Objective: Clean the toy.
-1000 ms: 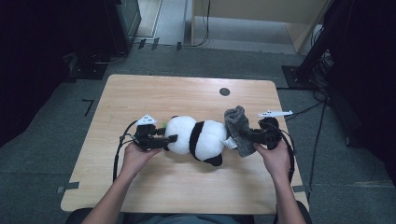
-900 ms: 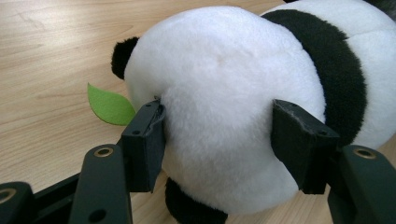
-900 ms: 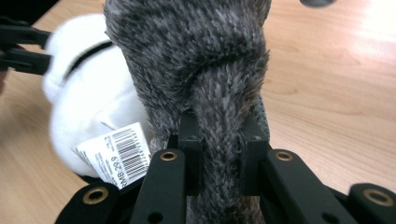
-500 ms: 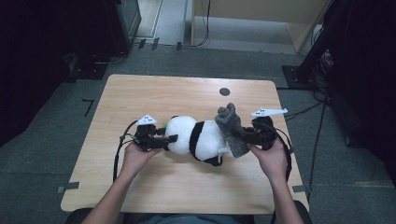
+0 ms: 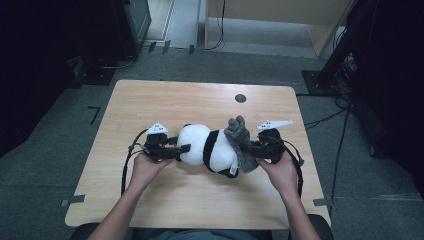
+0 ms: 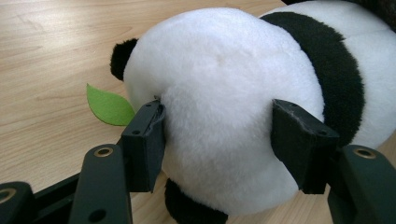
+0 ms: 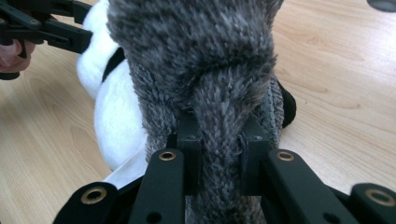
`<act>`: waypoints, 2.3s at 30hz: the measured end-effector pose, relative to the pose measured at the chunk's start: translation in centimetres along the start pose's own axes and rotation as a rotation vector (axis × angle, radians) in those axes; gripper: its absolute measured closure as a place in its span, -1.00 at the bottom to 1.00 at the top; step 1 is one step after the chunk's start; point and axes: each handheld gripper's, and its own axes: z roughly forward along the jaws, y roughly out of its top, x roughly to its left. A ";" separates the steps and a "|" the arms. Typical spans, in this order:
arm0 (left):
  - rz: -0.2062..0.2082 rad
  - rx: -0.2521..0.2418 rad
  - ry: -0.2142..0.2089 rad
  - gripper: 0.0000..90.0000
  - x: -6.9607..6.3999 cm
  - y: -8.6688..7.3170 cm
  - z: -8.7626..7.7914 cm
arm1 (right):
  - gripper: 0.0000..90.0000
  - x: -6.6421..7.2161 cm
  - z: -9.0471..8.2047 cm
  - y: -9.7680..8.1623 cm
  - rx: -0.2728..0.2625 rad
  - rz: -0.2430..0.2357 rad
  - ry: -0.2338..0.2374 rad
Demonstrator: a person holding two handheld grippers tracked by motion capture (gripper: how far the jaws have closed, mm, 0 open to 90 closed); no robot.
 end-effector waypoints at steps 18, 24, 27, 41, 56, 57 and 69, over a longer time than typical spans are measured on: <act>-0.006 -0.007 -0.006 -0.16 0.1 0.0 0.0 | 0.69 -2.3 1.4 -1.8 0.050 0.066 0.031; -0.009 -0.006 -0.006 -0.16 0.1 0.0 0.0 | 0.68 -2.7 2.4 -2.3 0.089 0.072 0.009; -0.011 -0.006 -0.006 -0.16 0.1 0.0 0.0 | 0.68 -2.7 2.9 -2.4 0.107 0.072 0.002; -0.013 -0.004 -0.007 -0.16 0.1 -0.1 0.0 | 0.67 -3.9 4.7 -2.9 0.149 0.101 0.010; -0.003 0.004 -0.003 -0.17 0.1 0.0 0.0 | 0.70 -5.2 2.3 -2.4 0.096 0.151 -0.059; -0.002 0.004 -0.003 -0.17 0.1 0.0 -0.1 | 0.70 -5.3 2.0 -2.4 0.081 0.151 -0.060; 0.002 0.008 -0.001 -0.17 0.1 0.0 -0.1 | 0.70 -3.3 -1.5 -0.2 -0.051 0.109 -0.033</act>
